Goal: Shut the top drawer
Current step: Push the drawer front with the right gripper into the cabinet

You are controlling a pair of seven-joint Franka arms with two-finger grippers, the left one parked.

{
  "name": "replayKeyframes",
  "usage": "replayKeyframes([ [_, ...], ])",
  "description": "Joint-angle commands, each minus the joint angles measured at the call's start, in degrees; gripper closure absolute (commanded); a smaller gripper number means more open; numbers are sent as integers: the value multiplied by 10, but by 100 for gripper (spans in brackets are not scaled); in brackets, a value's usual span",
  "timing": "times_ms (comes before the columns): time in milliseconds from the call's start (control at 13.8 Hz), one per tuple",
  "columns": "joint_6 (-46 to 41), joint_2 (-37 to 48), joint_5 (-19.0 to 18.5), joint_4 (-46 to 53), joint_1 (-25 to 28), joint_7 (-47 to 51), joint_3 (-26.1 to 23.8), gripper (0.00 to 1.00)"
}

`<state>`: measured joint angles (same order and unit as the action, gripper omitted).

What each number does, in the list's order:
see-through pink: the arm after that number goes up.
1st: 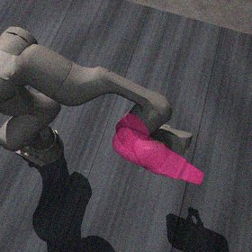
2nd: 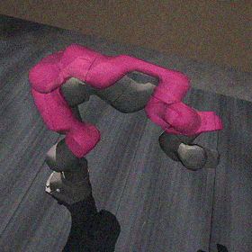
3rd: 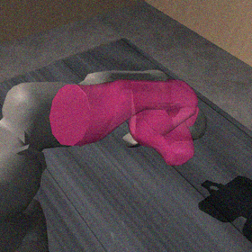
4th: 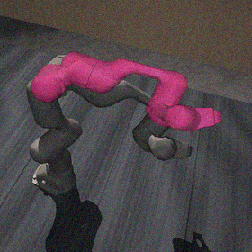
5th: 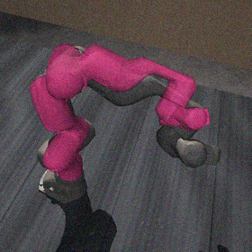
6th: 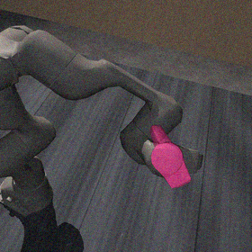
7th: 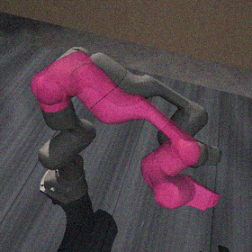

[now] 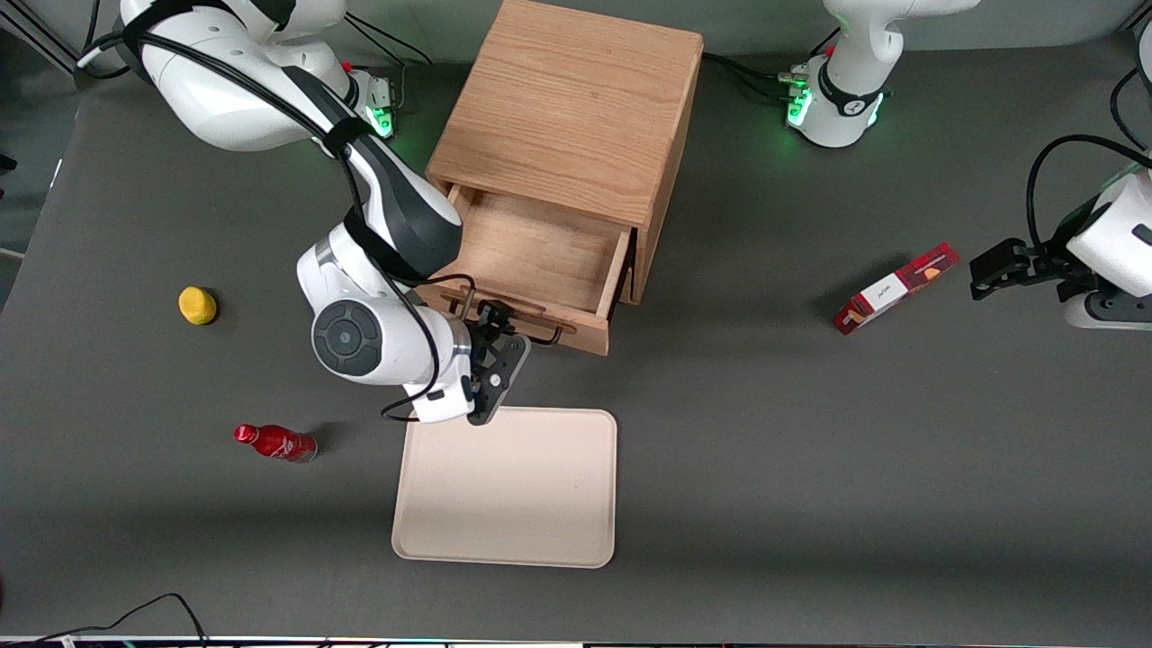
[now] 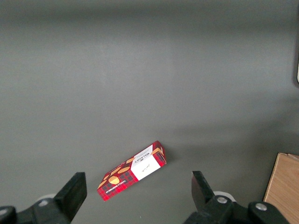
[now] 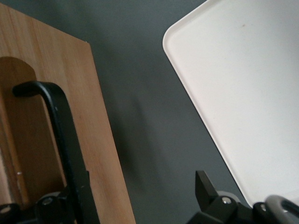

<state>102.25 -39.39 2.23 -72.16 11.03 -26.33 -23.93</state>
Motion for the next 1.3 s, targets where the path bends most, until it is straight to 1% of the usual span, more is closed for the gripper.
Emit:
replayKeyframes([
  [0, -5, 35, 27, -43, -3, 15, -4, 0],
  [435, -47, 50, 28, -55, 1, 29, -7, 0],
  [507, -50, 52, 34, -60, 2, 31, -7, 0],
  [652, -50, 58, 58, -72, 2, 37, -7, 0],
  [1087, -51, 69, 78, -88, 10, 42, -13, 0],
  [1232, -51, 70, 81, -96, 11, 62, -19, 0],
])
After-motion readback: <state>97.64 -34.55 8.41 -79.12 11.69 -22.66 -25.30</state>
